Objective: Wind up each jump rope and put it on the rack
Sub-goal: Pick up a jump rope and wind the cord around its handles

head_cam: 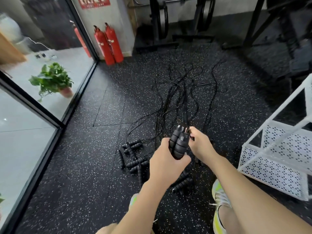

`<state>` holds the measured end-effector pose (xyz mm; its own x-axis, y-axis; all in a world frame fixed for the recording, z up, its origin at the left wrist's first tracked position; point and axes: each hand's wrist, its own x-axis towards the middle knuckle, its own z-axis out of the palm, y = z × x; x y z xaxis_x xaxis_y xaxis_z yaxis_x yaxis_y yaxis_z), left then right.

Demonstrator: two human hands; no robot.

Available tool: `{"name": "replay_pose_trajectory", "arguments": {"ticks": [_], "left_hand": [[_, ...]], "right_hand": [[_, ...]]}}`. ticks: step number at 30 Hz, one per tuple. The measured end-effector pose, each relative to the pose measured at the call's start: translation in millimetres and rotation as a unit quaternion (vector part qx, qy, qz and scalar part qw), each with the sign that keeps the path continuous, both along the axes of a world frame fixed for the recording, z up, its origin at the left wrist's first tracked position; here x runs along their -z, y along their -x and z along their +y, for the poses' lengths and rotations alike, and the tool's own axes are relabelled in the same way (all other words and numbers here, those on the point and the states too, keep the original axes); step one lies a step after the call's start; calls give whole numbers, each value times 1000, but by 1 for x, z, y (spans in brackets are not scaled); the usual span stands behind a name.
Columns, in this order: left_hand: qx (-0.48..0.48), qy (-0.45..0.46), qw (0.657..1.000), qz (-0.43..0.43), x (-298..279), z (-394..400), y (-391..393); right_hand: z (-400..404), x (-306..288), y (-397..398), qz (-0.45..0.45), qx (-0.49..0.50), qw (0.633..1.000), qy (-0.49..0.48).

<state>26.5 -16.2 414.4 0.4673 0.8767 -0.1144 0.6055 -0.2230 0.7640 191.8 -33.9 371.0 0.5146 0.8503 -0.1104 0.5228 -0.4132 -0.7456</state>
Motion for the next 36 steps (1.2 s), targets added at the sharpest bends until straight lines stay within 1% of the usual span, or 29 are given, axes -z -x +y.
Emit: {"name": "replay_pose_trajectory", "arguments": {"ticks": [1,3,5,7,10,12,15,18,21,22,26,28,31,34,36], "left_hand": [[-4,15,1000,-6,2,1,-1],[-17,43,999,-11,6,9,-7],[-31,65,997,-40,10,23,-13],[-34,86,993,-77,10,39,-20],[-14,116,986,-118,8,53,-31],[-6,125,981,-149,8,55,-38],[-14,126,972,-197,5,58,-46],[-42,144,961,-234,-2,61,-50],[-44,169,942,-288,-15,61,-52],[-43,176,936,-301,-17,60,-53],[-34,192,925,-326,-23,56,-51],[-34,179,923,-339,-25,57,-49],[-42,155,931,-328,-21,64,-44],[-20,135,957,-257,-10,69,-39],[0,135,965,-226,-5,68,-39]], "right_hand": [[0,5,0,12,5,1000,18],[6,8,-1,-5,16,999,31],[13,1,-2,13,38,999,2],[15,-8,-3,89,60,993,-51],[9,-26,-2,233,51,962,-130],[6,-38,-4,285,27,945,-161],[0,-43,-16,264,-26,951,-156],[-7,-38,-29,246,-59,962,-103],[-7,-29,-21,143,-118,983,-4],[-6,-25,-15,119,-129,984,9],[2,-4,-3,7,-90,995,-48],[5,-5,-7,-11,-60,996,-62],[6,-13,-10,14,-14,992,-127],[4,-42,-7,40,17,980,-192],[2,-62,-4,81,7,973,-216]]}}
